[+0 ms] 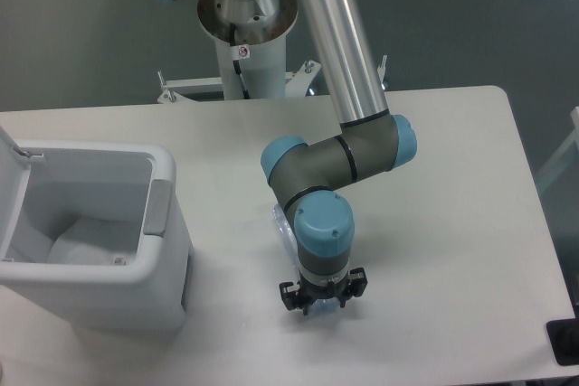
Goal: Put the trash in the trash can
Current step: 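Lift the water bottle and carry it over the white bin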
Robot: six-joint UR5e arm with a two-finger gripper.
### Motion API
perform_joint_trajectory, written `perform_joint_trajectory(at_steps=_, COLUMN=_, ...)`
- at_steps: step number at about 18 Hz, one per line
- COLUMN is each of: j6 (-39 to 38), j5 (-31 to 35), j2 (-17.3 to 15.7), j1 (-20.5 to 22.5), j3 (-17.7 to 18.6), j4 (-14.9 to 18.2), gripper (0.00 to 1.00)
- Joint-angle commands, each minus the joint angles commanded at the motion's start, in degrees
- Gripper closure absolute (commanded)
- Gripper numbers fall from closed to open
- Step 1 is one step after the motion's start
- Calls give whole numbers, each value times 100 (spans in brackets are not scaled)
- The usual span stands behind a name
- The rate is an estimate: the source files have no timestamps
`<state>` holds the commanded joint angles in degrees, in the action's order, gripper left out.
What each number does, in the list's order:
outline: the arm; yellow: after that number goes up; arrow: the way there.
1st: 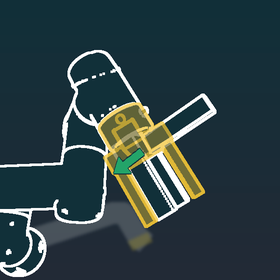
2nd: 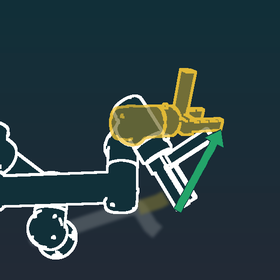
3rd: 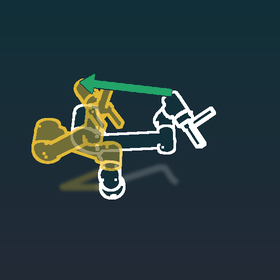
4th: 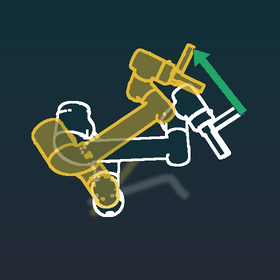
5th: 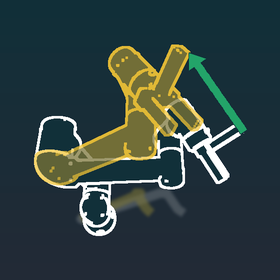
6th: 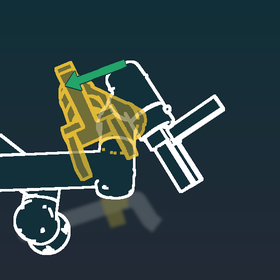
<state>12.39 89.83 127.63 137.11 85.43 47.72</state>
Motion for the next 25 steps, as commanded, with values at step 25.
perform_joint_trajectory(at_steps=25, j6=-18, j5=-1301, j2=-1970, j1=-298, j3=-1854, j4=-642, gripper=40)
